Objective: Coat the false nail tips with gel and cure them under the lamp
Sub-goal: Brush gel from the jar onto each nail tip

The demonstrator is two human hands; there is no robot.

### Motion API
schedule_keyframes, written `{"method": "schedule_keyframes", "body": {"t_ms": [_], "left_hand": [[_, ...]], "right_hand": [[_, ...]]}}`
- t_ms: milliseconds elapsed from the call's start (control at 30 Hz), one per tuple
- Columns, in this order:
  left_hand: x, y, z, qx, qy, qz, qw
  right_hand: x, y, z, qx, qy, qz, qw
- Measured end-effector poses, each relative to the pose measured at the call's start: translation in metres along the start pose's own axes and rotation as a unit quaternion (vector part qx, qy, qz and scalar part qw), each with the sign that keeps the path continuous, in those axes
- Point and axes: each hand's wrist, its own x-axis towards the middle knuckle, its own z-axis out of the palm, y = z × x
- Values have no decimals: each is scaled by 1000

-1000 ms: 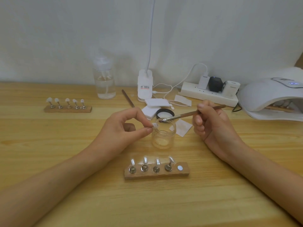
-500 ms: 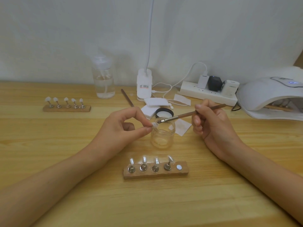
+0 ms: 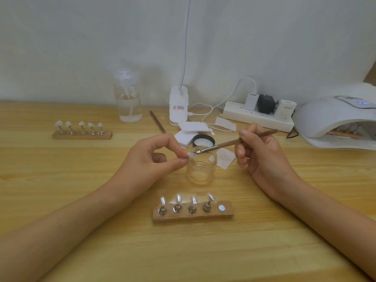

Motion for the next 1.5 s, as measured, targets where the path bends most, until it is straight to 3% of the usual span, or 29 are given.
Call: {"method": "schedule_keyframes", "body": {"t_ms": [933,1067,1200,1367,1500], "left_hand": [[-3,8,2,18,0,-30,999],[-3,8,3,20,2,-45,999],[-3,10,2,16,-4,-52,999],[-4,12,2,2,-5,-57,998],[-5,12,3,3,-5,-58,998]], "right_hand": [[-1,-1,-1,10,24,-12,1000],[-1,-2,1,6,-7,-20,1000],[-1,-1,0,1,24,-13,1000],[-2,-2,2,4,-7,-21,1000],[-1,-2,0,3,24,-16,1000]]}}
